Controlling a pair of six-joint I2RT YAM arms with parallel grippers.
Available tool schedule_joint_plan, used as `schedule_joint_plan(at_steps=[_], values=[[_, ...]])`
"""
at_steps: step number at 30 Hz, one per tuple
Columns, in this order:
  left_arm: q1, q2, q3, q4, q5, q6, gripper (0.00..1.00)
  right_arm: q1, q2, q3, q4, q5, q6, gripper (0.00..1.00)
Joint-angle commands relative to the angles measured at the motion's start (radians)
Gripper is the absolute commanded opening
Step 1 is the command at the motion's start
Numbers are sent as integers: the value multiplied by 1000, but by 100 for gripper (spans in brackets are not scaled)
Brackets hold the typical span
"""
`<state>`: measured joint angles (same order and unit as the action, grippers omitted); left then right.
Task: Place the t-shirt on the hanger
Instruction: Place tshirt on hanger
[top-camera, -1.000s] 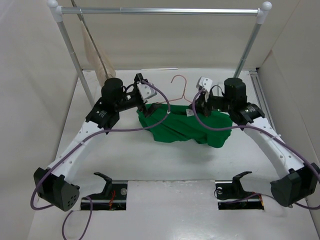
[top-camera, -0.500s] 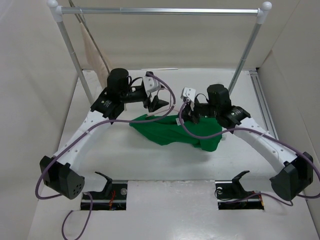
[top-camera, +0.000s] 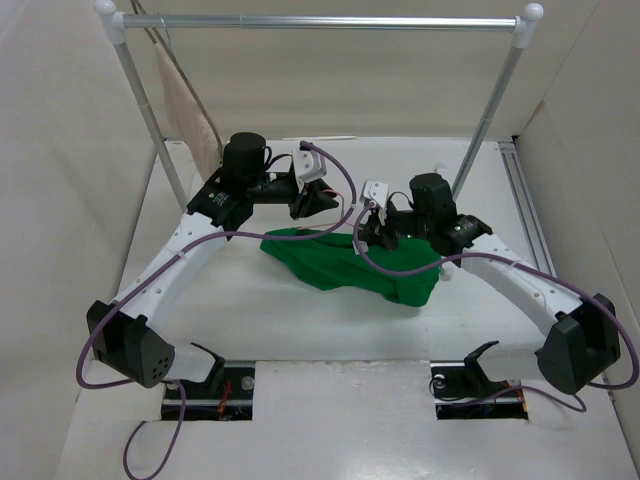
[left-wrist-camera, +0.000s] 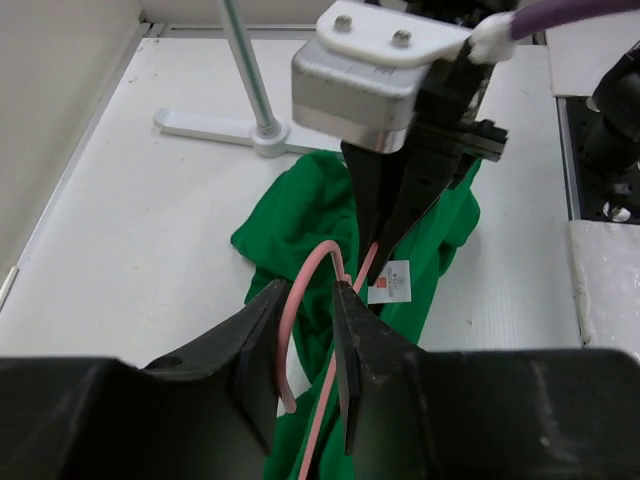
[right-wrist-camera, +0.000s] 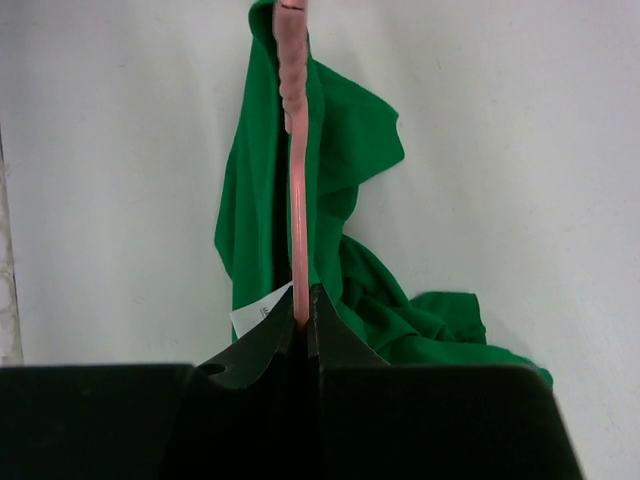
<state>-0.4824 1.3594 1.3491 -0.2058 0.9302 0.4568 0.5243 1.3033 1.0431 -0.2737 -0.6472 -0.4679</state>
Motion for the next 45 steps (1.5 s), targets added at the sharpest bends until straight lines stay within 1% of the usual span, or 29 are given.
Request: schedule_joint_plan(at_steps=[1,3,5,6,7,13,14,17,19,20,21,22,24,26,28,29,30,31,32,33,36,40,43,45], values=[[-4,-28,56,-1,59,17,22,-24,16,-18,51,-17,-6,0],[-4,-28,56,-15,59,17,12,-24,16,-18,51,-17,-6,0],[-4,-28,56,-15,59,17,8,-24,16,-28,62,-17,-6,0],[-4,-28,56,-15,59,17,3,-24,16,-28,62,-17,-6,0],[-4,-28,56,-15,59,17,0,-24,16,-28,62,-17,-6,0],[-4,-28,36,-26,10,26,0,-24,16,-28,62,-17,-6,0],[-4,-28,36,-26,10,26,0,-24,16,-28,71,-17,-6,8],[-4,-37,36,-17,-43,26,0,-69,7,-38,71,-5,47,70],[-4,-46,36,5,-68,13,0,-128,-44,-72,83,21,104,82],[-4,-46,36,5,-77,13,0,-156,-65,-87,99,32,124,86],[-4,-46,36,5,-86,13,0,-211,-122,-125,117,62,168,92],[-4,-46,36,5,-87,13,0,-242,-154,-126,117,79,169,95],[-4,-46,27,5,-87,3,0,-299,-218,-192,133,139,227,99],[-4,-56,27,5,-87,3,0,-369,-298,-257,133,175,262,99],[-4,-56,27,5,-87,3,0,-414,-332,-305,133,175,284,99],[-4,-56,27,5,-87,3,0,-455,-341,-330,142,160,293,99],[-4,-56,27,5,-87,3,0,-474,-351,-378,142,135,293,99],[-4,-56,27,14,-99,3,0,-489,-351,-402,155,82,293,99],[-4,-56,27,14,-109,3,0,-513,-351,-423,156,63,293,99],[-4,-56,27,14,-110,3,0,-514,-360,-469,171,45,293,98],[-4,-56,27,14,-128,3,0,-543,-400,-532,218,-22,308,95],[-4,-56,27,3,-128,13,0,-567,-461,-601,228,-31,345,94],[-4,-56,36,3,-137,13,0,-580,-496,-638,238,-31,354,87],[-4,-56,36,-6,-137,13,0,-580,-506,-681,277,-31,365,76]])
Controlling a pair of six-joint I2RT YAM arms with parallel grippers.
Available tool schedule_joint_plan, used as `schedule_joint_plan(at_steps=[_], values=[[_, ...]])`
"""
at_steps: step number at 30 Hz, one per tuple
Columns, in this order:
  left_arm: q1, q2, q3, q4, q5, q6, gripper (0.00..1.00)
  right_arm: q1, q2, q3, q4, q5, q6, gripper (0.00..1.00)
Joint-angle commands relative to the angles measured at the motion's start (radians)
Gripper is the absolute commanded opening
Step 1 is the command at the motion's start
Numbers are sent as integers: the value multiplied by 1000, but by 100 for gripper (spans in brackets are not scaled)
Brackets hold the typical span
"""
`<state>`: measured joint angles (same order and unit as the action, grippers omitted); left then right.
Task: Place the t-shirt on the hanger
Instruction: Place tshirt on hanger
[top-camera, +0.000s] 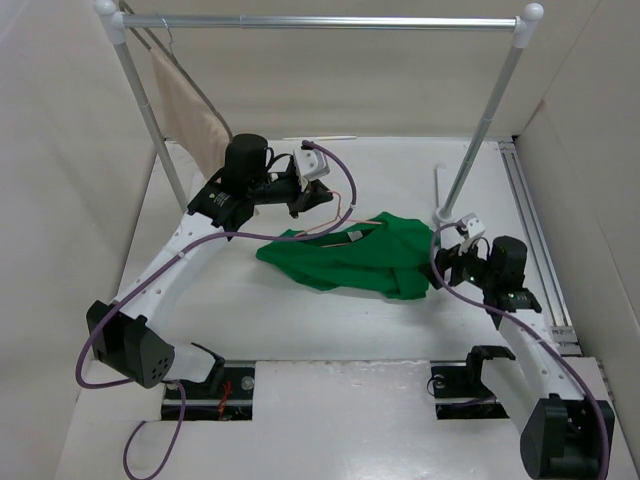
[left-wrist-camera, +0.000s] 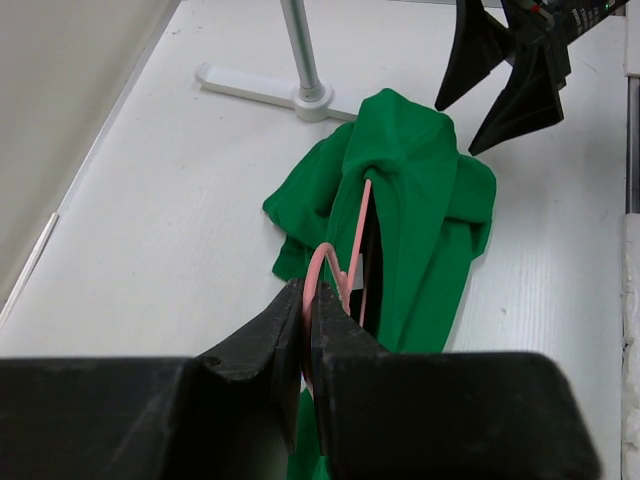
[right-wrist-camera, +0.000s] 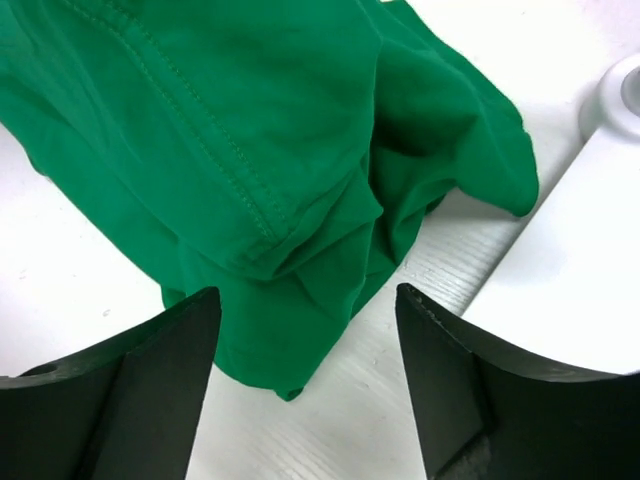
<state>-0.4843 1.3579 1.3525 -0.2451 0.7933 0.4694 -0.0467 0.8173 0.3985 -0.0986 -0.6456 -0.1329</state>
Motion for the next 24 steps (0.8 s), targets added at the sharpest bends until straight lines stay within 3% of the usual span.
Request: schedule_joint_plan(at_steps=[1,9,10,11,14,20,24], values=[[-2,-54,33,33,0,0,0,-8,-20,-53,131,-32,42,75],[7,-54,42,33,57,-26,0,-8,241,-98,474,-98,113,63],[7,-54,42,33,57,-26,0,-8,258,-86,497,-114,122,56],[7,-54,42,33,57,-26,0,-8,270,-70,508,-114,122,33],[18,-63,33,24,57,-17,0,-39,270,-38,499,-114,122,0],[50,-83,33,-89,41,107,0,-145,169,26,332,-29,122,0],[50,-92,33,-239,20,299,0,-208,239,117,249,-83,84,0]])
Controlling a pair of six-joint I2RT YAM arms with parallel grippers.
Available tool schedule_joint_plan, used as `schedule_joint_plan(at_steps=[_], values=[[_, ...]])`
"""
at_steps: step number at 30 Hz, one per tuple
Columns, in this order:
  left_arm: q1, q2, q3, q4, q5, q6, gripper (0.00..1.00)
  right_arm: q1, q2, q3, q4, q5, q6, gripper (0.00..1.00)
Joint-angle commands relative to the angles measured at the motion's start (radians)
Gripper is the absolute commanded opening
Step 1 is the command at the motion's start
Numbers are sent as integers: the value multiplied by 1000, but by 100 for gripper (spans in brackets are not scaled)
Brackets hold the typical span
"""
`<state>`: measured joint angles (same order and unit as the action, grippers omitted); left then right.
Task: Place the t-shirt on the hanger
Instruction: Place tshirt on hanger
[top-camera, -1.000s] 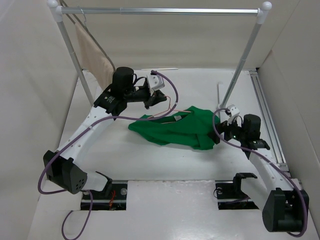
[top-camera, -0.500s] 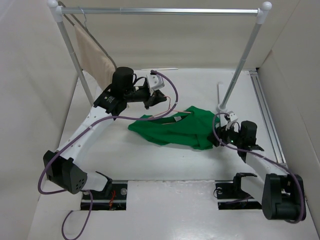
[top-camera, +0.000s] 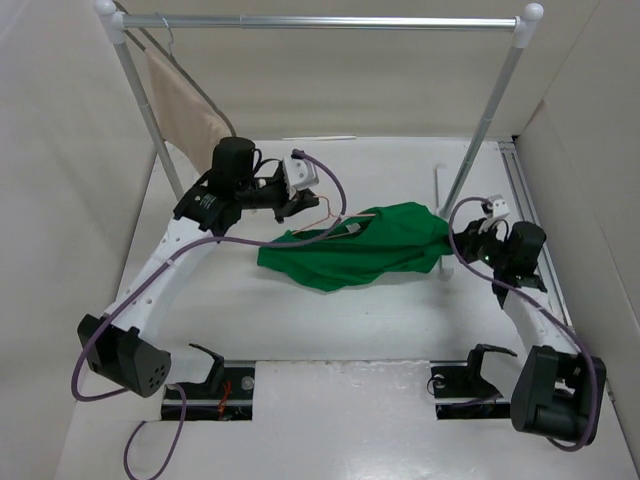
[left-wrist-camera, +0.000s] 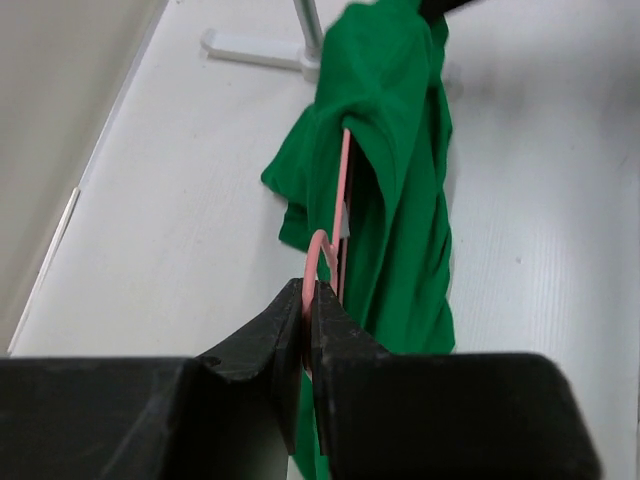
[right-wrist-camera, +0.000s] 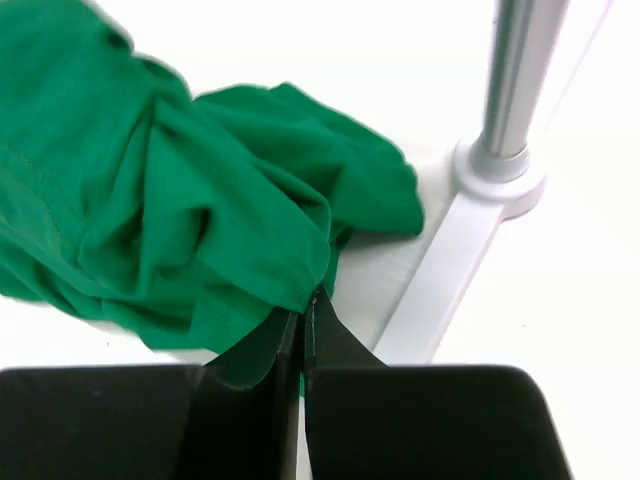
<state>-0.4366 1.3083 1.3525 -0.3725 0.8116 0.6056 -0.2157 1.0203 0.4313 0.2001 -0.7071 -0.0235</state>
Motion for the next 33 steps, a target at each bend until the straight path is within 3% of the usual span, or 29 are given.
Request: schedule_joint_plan(at_steps=[1,6,13,17,18,20,21,25,29,33], values=[[2,-43,33,-146,1,201,0,-51,64,107,-98,-76,-42,0],[13,-66,33,-198,-34,246,0,-112,207,221,-293,-72,-195,0],[13,-75,43,-308,15,351,0,-295,326,270,-318,-262,-231,0],[13,-84,25,-277,1,330,0,-318,359,281,-384,-207,-257,0],[13,-84,25,-251,17,304,0,-318,374,281,-384,-207,-257,4],[13,-93,25,-163,31,215,0,-318,383,268,-395,-207,-292,23],[13,-93,34,-142,40,192,0,-318,383,259,-413,-198,-303,52],[13,-81,43,-112,49,161,0,-318,302,268,-447,-178,-325,80],[4,-58,43,-112,3,209,0,-239,48,329,-447,-76,-312,88],[-5,-49,43,-92,-9,209,0,-2,-190,374,-364,-54,-355,90]])
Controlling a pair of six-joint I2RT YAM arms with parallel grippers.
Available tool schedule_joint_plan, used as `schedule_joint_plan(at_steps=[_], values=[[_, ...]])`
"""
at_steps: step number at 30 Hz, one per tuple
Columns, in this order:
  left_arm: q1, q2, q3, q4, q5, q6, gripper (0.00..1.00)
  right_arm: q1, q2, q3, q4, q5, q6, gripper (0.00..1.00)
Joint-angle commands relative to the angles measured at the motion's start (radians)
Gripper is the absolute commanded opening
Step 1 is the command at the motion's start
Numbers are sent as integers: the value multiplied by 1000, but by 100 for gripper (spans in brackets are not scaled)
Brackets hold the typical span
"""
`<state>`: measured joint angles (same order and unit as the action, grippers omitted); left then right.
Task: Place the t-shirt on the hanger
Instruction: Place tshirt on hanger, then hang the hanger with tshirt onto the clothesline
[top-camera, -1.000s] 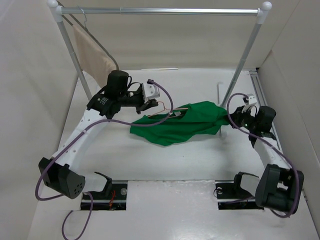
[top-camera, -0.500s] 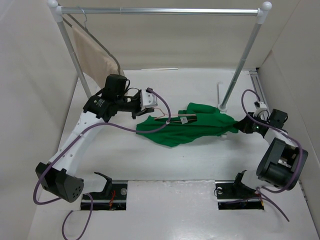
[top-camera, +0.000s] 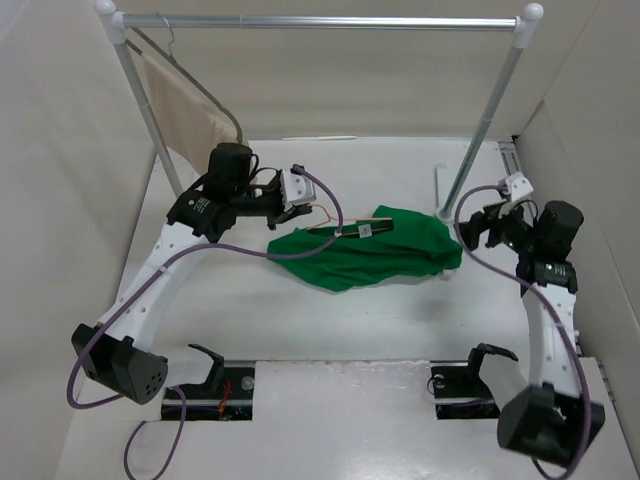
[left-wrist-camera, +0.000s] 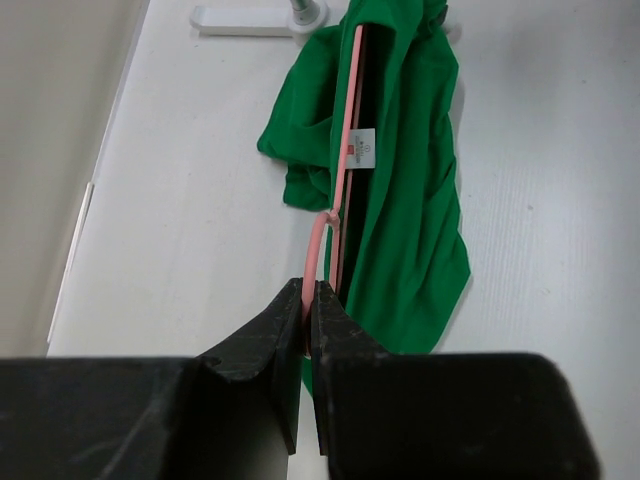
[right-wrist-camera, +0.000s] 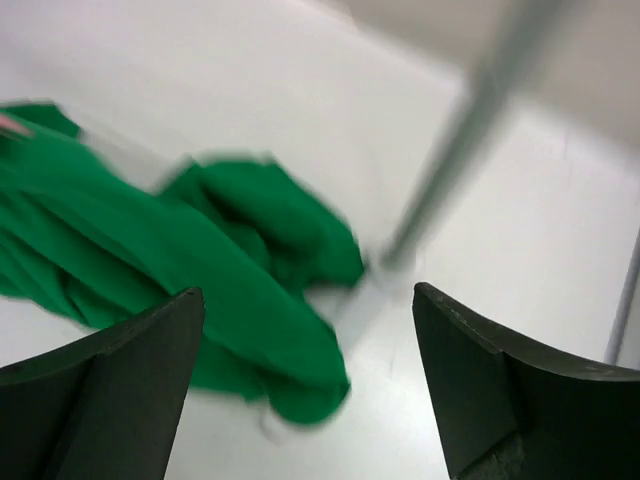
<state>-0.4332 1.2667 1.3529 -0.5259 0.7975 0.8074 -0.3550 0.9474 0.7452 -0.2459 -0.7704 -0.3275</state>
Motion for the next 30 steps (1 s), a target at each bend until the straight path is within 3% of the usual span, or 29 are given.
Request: schedule_joint_plan(at_steps=[1,3,4,8,13,19,23,24,26,28,30], values=[[-9,-7,43,72,5,7,0,190,-128,72,91,-1,-95,89],[-9,2,43,84,5,7,0,305,-128,106,58,29,-140,87],[-9,2,55,84,5,16,0,411,-77,127,22,45,-171,85],[-9,2,55,84,5,27,0,609,117,297,-196,108,-368,85],[-18,-7,55,84,5,36,0,653,272,399,-329,135,-469,85],[-18,-26,35,95,32,36,0,653,390,454,-323,206,-479,85],[-18,-26,35,116,43,27,0,665,444,454,-250,264,-423,60],[-18,-26,35,125,43,-3,0,674,453,454,-210,247,-406,34],[-18,-35,17,179,43,-51,0,674,427,413,-158,221,-343,5],[-18,-44,-9,243,-4,-168,0,674,360,367,-44,212,-283,0],[-18,-44,-27,341,-56,-238,17,651,312,300,22,212,-175,0]])
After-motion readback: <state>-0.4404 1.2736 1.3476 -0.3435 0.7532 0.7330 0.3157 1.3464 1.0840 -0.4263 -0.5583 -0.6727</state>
